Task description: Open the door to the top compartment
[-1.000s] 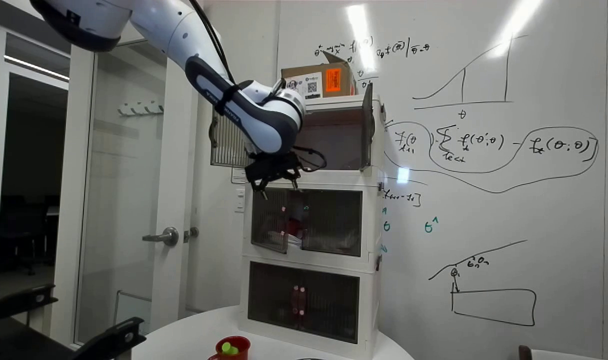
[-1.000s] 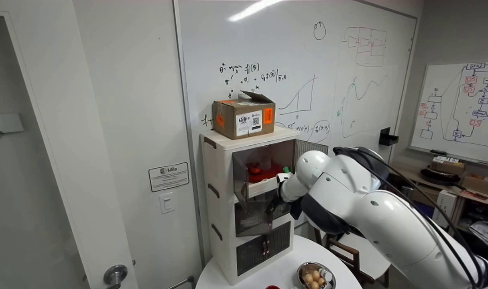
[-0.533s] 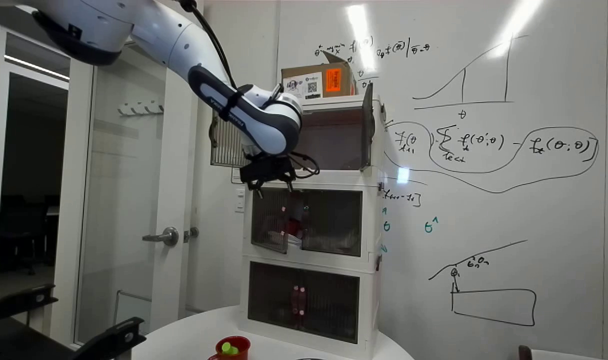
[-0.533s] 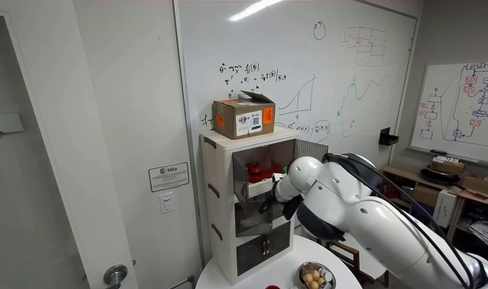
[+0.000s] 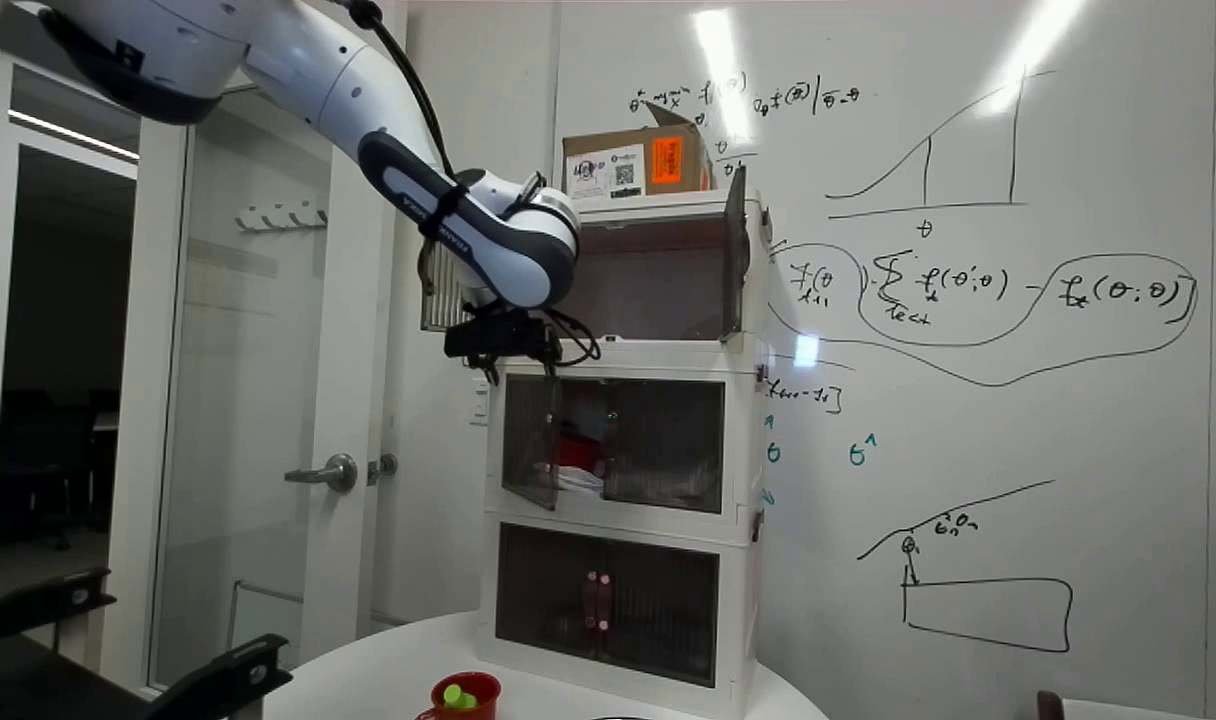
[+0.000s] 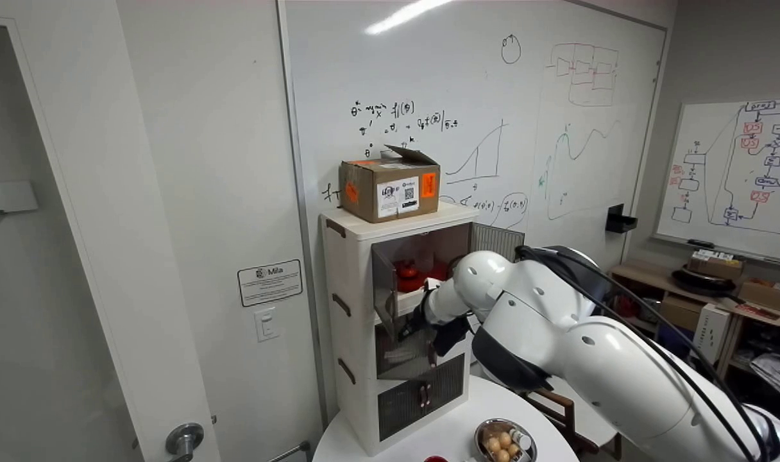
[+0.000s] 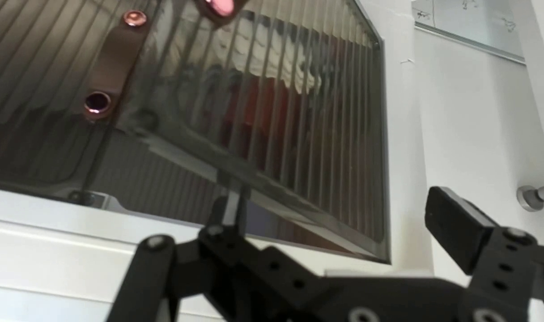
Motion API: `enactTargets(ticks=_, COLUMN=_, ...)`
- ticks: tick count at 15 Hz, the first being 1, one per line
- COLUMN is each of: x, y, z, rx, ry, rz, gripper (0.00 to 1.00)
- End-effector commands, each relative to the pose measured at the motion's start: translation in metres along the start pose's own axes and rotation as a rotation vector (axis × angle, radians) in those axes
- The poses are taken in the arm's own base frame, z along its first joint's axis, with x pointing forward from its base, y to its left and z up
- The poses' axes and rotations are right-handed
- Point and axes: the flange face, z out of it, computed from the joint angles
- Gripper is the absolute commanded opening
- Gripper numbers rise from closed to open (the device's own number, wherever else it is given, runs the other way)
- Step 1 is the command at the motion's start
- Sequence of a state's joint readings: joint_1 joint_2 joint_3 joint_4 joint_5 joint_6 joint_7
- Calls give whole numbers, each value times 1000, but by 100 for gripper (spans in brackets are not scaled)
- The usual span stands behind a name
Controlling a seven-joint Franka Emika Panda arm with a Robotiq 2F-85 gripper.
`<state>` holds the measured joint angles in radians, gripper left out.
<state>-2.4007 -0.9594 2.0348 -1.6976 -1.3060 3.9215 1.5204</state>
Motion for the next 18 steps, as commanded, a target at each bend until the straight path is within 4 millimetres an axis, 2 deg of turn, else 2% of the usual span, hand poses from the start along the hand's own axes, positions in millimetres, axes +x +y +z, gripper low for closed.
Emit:
enactTargets(ticks=1, x=11, y=-24, z=-10, rx=18, ry=-11, rz=82, gripper=100)
enactTargets(ticks=4, x=14, y=-42, z=-14, rx=36, ry=-32, rz=135, gripper=100)
enactTargets(ticks=6, x=11, y=-46, z=-18, rx=45, ry=-50, rz=169, gripper=100)
enactTargets(ticks=13, x=5, y=-53, z=-22, rx=49, ry=-85, rz=331, gripper=100)
enactTargets(ticks=18, x=13, y=-57, z=-30, rx=106, ry=-24, rz=374, gripper=100)
